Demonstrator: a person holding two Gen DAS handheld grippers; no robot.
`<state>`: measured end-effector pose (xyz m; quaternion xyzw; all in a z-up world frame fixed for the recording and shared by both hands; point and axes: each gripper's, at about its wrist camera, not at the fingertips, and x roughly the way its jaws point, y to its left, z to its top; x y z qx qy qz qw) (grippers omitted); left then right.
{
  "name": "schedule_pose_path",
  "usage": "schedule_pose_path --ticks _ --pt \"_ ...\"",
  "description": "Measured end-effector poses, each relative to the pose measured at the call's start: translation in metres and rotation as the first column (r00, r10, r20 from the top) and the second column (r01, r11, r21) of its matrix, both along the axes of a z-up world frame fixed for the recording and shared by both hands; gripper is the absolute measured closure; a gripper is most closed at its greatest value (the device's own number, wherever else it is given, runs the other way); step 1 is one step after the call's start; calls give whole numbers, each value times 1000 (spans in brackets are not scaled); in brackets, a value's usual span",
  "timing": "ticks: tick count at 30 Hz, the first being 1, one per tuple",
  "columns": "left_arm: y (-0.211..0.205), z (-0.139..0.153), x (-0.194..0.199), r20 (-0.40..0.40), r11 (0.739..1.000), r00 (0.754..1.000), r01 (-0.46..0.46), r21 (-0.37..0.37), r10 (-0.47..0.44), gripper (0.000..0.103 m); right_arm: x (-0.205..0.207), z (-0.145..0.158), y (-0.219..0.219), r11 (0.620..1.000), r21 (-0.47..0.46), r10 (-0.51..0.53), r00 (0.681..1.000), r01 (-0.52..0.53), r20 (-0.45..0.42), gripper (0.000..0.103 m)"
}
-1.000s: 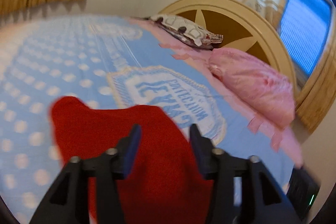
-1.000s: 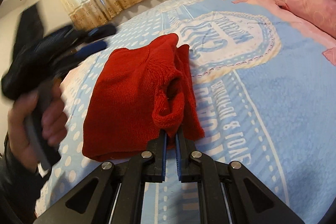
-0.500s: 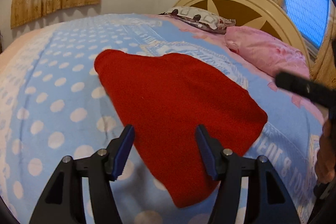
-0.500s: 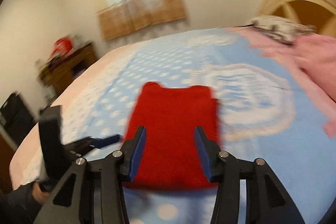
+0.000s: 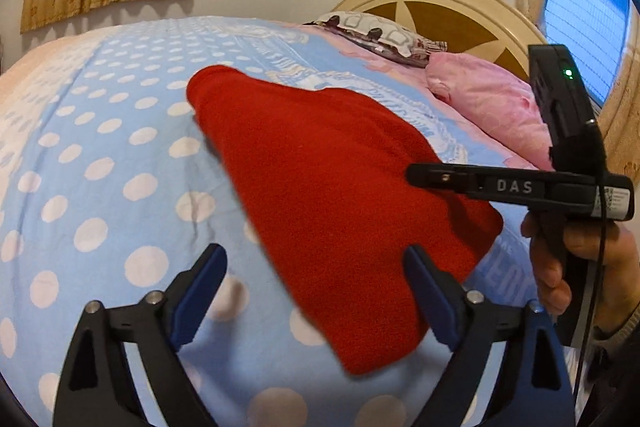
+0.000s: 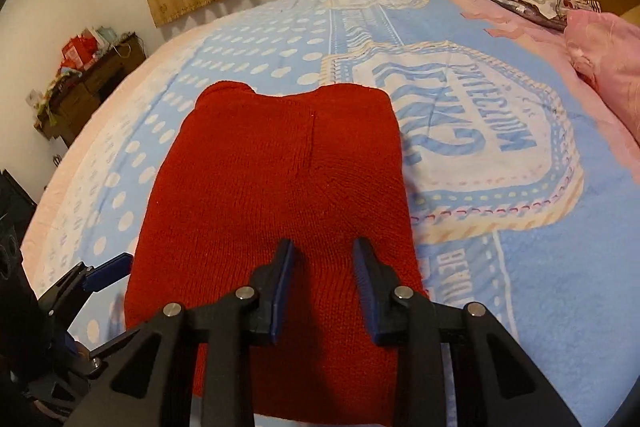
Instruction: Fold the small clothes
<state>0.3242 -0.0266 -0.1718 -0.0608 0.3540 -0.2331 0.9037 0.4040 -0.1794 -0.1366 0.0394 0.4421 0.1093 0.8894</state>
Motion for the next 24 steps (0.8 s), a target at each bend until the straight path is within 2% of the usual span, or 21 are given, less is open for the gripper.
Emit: schedule_pose_path --ticks 2,4,6,9,12,15,17,20,24 --pt "3 -2 2 -16 1000 1000 -6 -13 6 10 0 8 6 1000 -24 -8 1000 8 5 69" --pt "4 -3 2 -19 1000 1000 -15 -14 15 9 1 18 16 999 -35 -2 999 3 33 55" --pt "1 -3 2 -20 1000 1000 -11 -4 10 9 2 28 31 999 -45 31 997 -28 68 51" --pt "-2 -4 1 -22 1000 1000 -6 9 6 9 9 31 58 991 -61 125 990 -121 66 51" --pt "-3 -4 0 -25 1000 1000 -4 14 4 9 19 19 81 974 -121 197 980 -194 8 51" --pt "-2 -5 1 -30 1000 999 -8 13 9 7 27 4 89 958 -206 200 980 -201 -26 51" --pt "-1 -6 2 -39 1000 999 -7 10 7 7 34 -2 82 957 -242 155 987 -158 -34 52" --pt "-1 -7 4 -51 1000 999 1 5 -1 7 39 -5 66 971 -196 134 990 -141 -47 52" --pt "0 -6 3 -48 1000 999 4 3 -4 6 33 -3 60 968 -201 144 989 -147 -29 52"
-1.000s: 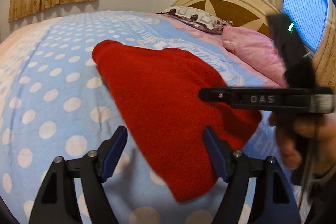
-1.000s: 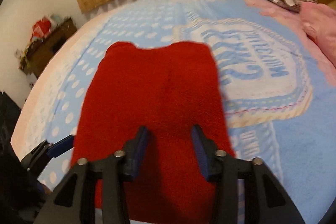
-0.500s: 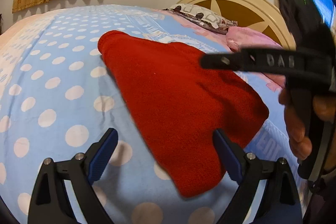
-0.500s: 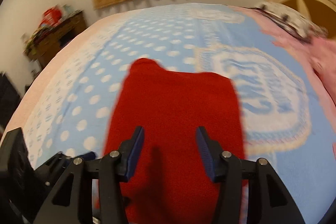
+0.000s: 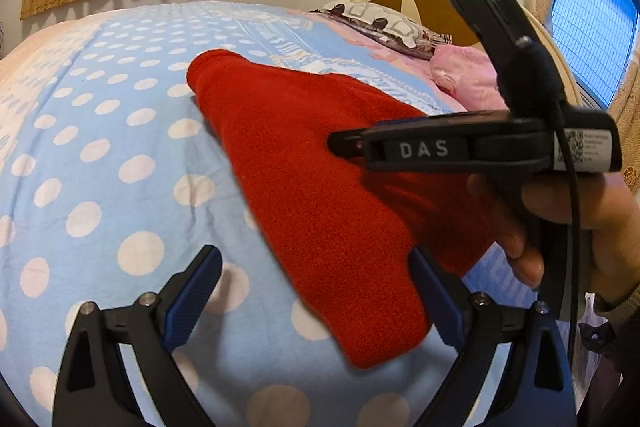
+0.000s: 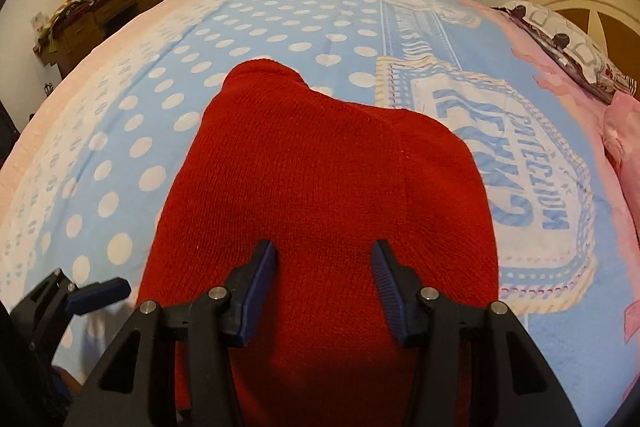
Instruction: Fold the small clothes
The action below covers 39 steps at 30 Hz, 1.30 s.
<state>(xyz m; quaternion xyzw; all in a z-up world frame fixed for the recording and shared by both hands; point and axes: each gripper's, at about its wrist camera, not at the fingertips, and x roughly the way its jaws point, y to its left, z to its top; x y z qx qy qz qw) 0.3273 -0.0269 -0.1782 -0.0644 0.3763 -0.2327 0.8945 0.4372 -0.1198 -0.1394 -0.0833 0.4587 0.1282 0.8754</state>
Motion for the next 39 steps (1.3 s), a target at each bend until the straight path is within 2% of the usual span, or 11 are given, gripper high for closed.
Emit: schedule_pose_path --ticks 9,14,17,19,24,27,29,31,33,36,39 --pt "23 21 -6 99 996 993 -62 -66 68 6 5 38 -53 990 132 -64 994 52 86 52" --pt "34 17 1 99 990 989 -105 -92 114 6 43 28 -81 978 149 -146 989 146 -6 54" --pt "30 8 9 51 992 993 -99 -81 103 6 56 5 -85 979 138 -139 986 151 -91 91" --pt "26 7 8 50 994 994 -89 -70 93 6 51 -1 -87 979 142 -135 987 146 -83 96" --pt "10 7 5 59 999 997 -42 -2 42 0 45 -20 -95 982 87 -160 985 166 -70 96" --pt "4 10 3 72 998 997 -38 42 35 0 41 -13 -101 978 127 -158 986 164 -57 95" --pt "2 17 3 75 997 996 -47 61 42 0 32 1 -103 976 125 -181 983 181 -12 86" --pt "4 26 3 84 996 995 -65 62 59 0 13 15 -98 980 147 -143 989 136 43 67" --pt "4 37 5 96 994 993 -80 71 73 0 -9 27 -87 981 190 -60 995 44 80 65" --pt "1 40 18 102 987 990 -112 117 100 0 -27 17 -71 991 133 5 998 -13 58 65" --pt "-11 23 36 68 965 993 -112 238 99 0 -28 -8 -74 995 96 -24 1000 24 -3 64"
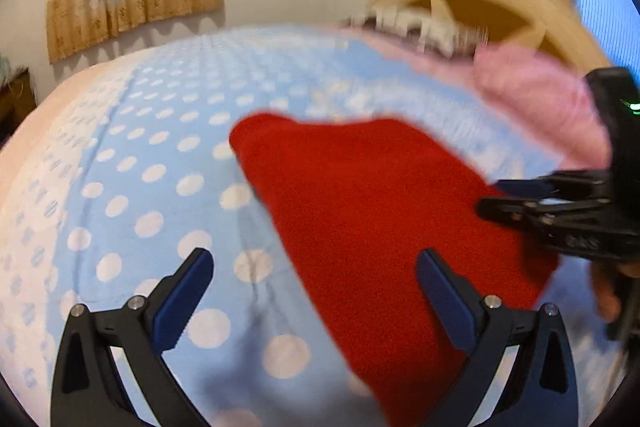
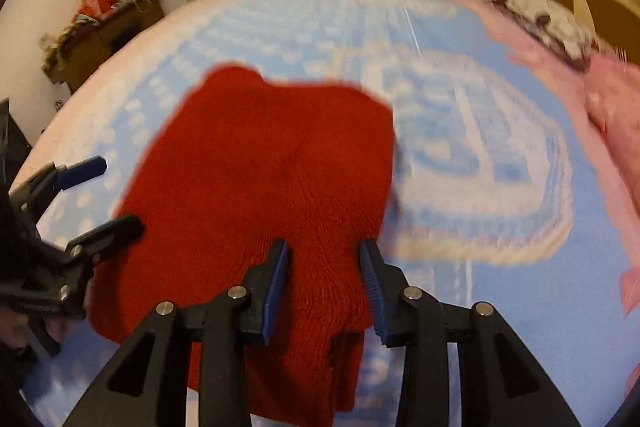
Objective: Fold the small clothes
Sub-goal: 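Grasp the edge of the folded red sweater with the right gripper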
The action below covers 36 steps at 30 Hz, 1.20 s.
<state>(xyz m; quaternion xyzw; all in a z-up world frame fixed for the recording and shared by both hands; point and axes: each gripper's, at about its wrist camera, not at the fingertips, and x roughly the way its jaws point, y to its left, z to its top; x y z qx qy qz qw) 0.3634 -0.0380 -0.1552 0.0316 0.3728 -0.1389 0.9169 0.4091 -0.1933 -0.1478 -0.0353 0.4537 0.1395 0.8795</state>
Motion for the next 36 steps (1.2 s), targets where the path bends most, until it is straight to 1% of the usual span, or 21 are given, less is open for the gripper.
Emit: schedule_pose_path --ticks 1,3,5,7,9,12,15,16,19,22,29,31,34,36 --pt "-1 -6 2 -12 1000 1000 2 11 -2 0 -1 -3 -3 1000 7 -6 1000 6 5 60" --pt "3 -13 -3 -9 999 1000 -10 -46 9 0 0 -4 -8 999 38 -11 1000 12 -16 59" --pt "8 -15 -5 -27 996 999 -28 -90 26 0 0 -3 -12 997 76 -6 999 9 -36 56" --pt "12 -12 -5 -42 992 998 -41 -117 36 0 0 6 -16 995 98 0 1000 1 -1 49" --pt "14 -9 -5 -48 991 998 -47 -129 41 0 4 15 -22 993 120 -10 1000 6 30 48" --pt "9 -8 -6 -44 992 998 -41 -116 36 0 20 18 -32 982 189 -26 1000 22 18 45" --pt "7 -9 -7 -50 992 998 -33 -125 27 0 37 14 -36 977 208 -39 999 36 13 44" --pt "7 -9 -7 -50 991 998 -32 -129 25 0 43 11 -37 975 218 -43 999 41 4 39" --pt "6 -10 -6 -53 990 998 -26 -135 19 0 59 1 -46 958 276 -67 997 71 -24 33" --pt "7 -13 -4 -63 988 998 -24 -150 14 0 73 -9 -50 945 315 -77 995 91 -57 32" --pt "8 -19 -2 -94 979 996 -29 -203 10 0 93 -26 -43 927 371 -12 994 53 -112 32" --pt "10 -19 -4 -108 975 994 -32 -222 8 0 98 -32 -42 924 378 -12 992 58 -122 32" --pt "13 -20 -9 -141 962 990 -18 -274 -22 0 100 -37 -44 911 411 2 993 49 -122 32" --pt "16 -24 -10 -174 946 984 -25 -323 -33 0 100 -38 -45 904 426 10 993 42 -119 32"
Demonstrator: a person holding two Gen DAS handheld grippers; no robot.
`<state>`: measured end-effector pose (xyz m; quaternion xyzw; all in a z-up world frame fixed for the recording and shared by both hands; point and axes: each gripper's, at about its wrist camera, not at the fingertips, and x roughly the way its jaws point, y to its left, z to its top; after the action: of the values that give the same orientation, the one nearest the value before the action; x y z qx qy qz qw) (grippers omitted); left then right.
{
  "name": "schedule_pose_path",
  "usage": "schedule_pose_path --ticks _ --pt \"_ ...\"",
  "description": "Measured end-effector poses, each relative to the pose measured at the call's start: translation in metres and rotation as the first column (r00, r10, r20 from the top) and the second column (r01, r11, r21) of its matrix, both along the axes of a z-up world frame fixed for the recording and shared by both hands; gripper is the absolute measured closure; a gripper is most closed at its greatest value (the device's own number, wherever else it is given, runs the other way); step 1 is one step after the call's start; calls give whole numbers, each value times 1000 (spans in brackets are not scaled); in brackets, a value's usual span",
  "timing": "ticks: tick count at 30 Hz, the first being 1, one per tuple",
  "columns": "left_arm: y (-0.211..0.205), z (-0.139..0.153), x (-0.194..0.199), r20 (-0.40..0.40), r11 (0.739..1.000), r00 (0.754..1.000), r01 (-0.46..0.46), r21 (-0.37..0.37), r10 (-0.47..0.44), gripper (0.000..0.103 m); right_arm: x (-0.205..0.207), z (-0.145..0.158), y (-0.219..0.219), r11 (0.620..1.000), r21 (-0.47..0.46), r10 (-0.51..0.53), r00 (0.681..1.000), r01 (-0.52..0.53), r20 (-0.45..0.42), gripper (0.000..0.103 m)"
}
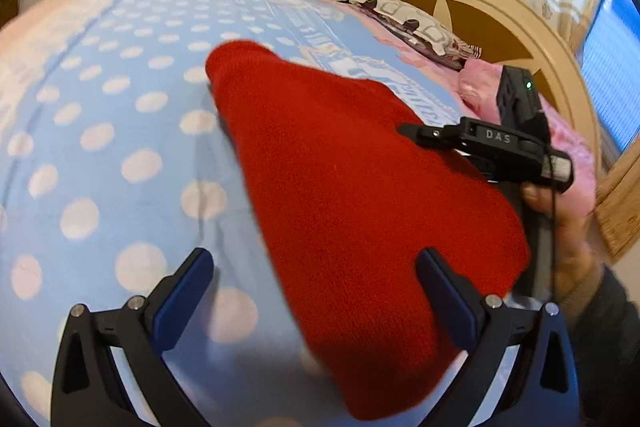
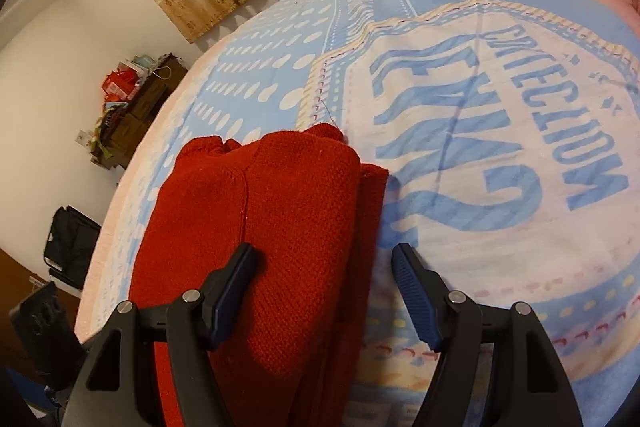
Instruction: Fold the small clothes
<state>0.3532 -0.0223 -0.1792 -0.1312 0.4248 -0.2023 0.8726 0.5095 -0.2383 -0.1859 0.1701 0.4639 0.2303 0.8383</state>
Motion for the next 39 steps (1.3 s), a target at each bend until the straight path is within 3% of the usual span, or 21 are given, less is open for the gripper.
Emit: schedule_pose_path --ticks 3,6,11,14,18,20,23,26,32,39 --pt "-1 -8 0 -40 998 999 6 -65 -8 0 4 -1 2 1000 11 11 1000 -11 6 32" --pt "-8 -7 -4 -15 999 1000 27 -44 -28 0 7 -2 7 999 19 28 1000 -28 15 34" --pt "-12 -7 -6 -5 997 998 54 -48 -55 1 10 -5 7 996 67 56 998 -57 15 47" --pt "-14 -5 -8 3 995 997 82 -63 -82 16 12 -5 9 995 69 65 998 -66 21 51" --pt "-16 -4 -10 13 993 995 99 -68 -99 25 10 -4 7 993 90 69 997 -70 21 64" --pt "-16 -2 -11 19 993 995 97 -67 -96 36 7 -2 10 993 86 73 997 -75 34 68" --pt "-20 5 -15 42 996 995 90 -28 -89 50 1 5 12 994 88 64 996 -70 61 70" --pt "-22 12 -20 53 997 996 77 10 -78 56 -6 12 13 994 91 54 995 -62 84 71" --pt "-23 25 -35 70 992 993 88 86 -94 59 -24 29 23 992 106 61 990 -74 129 72" --pt "-9 35 -57 83 991 993 80 104 -89 61 -51 39 39 988 110 89 984 -106 152 73"
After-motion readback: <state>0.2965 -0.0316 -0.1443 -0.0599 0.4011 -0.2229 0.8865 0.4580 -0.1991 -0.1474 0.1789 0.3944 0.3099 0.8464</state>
